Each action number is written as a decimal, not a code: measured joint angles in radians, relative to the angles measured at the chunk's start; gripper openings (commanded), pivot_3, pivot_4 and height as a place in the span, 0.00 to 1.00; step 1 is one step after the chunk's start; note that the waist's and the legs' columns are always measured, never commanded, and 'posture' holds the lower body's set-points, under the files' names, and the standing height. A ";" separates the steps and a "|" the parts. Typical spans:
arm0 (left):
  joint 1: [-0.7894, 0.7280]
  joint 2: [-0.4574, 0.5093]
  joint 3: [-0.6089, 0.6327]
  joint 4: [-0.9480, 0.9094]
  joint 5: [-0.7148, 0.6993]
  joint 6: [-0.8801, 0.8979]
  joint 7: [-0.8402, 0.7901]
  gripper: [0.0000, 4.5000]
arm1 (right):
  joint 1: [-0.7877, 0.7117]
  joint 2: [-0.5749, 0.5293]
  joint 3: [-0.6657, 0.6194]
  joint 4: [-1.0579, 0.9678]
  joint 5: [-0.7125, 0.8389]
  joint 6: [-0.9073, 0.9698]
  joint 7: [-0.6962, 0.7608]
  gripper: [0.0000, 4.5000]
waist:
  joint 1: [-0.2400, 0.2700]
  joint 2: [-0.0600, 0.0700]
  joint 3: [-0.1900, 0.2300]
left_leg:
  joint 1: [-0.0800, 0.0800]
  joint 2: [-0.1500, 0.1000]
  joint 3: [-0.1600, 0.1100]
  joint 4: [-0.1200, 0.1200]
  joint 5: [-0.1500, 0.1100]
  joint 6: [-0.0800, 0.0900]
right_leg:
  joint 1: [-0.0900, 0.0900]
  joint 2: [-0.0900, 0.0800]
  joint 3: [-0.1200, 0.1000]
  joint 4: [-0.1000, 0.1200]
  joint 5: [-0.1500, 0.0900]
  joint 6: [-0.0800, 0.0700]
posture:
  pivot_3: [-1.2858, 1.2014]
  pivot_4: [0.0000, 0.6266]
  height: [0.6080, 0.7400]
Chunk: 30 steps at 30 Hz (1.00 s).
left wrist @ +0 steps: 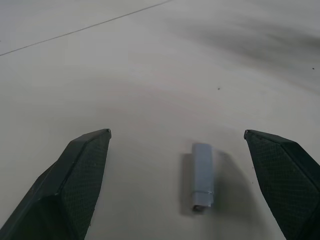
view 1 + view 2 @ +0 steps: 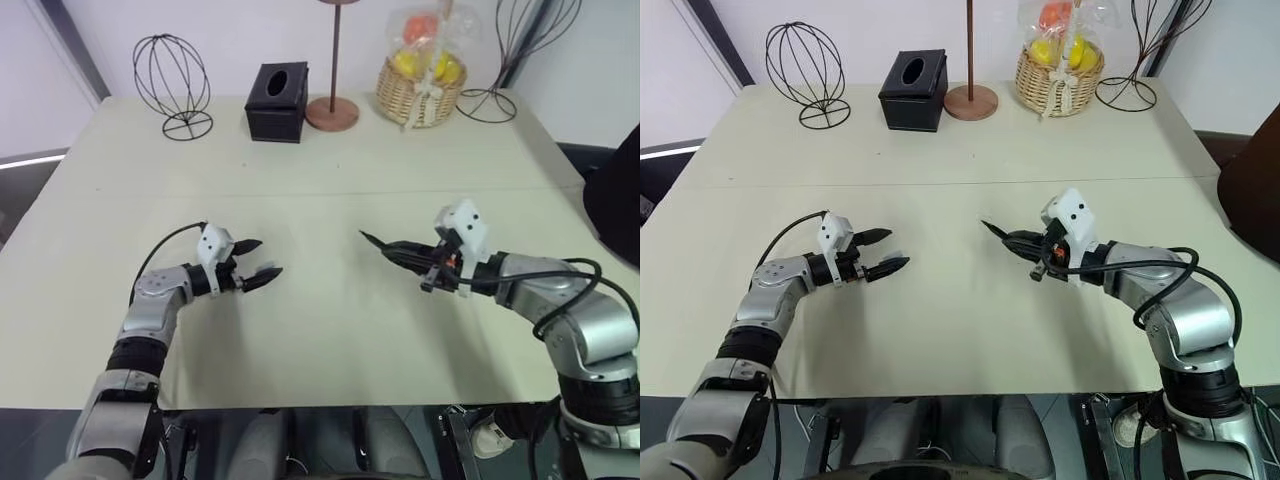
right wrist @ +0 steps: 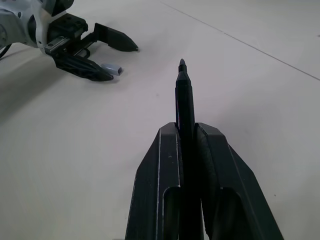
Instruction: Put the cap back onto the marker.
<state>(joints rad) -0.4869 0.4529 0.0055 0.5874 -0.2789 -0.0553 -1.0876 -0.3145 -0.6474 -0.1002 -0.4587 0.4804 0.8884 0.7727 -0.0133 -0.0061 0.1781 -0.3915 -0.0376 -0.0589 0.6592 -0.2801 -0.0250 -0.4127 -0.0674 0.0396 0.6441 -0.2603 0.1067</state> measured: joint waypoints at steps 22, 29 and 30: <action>0.008 0.056 -0.010 0.046 0.052 -0.114 -0.040 0.94 | 0.036 -0.057 -0.034 -0.002 0.017 -0.029 -0.030 0.00 | -0.005 0.000 0.000 | 0.001 0.001 0.000 0.000 0.000 0.000 | 0.000 0.001 0.000 0.001 0.000 0.000 | 0.52 0.24 1.00; 0.008 0.056 -0.011 0.051 0.052 -0.126 -0.045 0.26 | 0.036 -0.058 -0.033 0.011 0.016 -0.044 -0.031 0.00 | -0.004 0.000 0.000 | 0.001 0.001 0.000 0.000 0.000 0.000 | 0.000 0.001 0.001 0.001 0.000 0.000 | 0.52 0.24 1.00; 0.008 0.056 -0.011 0.051 0.052 -0.127 -0.045 0.14 | 0.036 -0.059 -0.034 0.011 0.016 -0.045 -0.031 0.00 | -0.004 0.000 0.000 | 0.001 0.001 0.000 0.000 0.000 0.000 | 0.000 0.001 0.000 0.001 0.000 0.000 | 0.52 0.24 1.00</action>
<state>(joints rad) -0.4789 0.5090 -0.0060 0.6388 -0.2268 -0.1825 -1.1322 -0.2783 -0.7061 -0.1338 -0.4476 0.4969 0.8438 0.7418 -0.0177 -0.0060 0.1780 -0.3909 -0.0363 -0.0589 0.6595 -0.2801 -0.0249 -0.4128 -0.0660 0.0401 0.6452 -0.2603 0.1067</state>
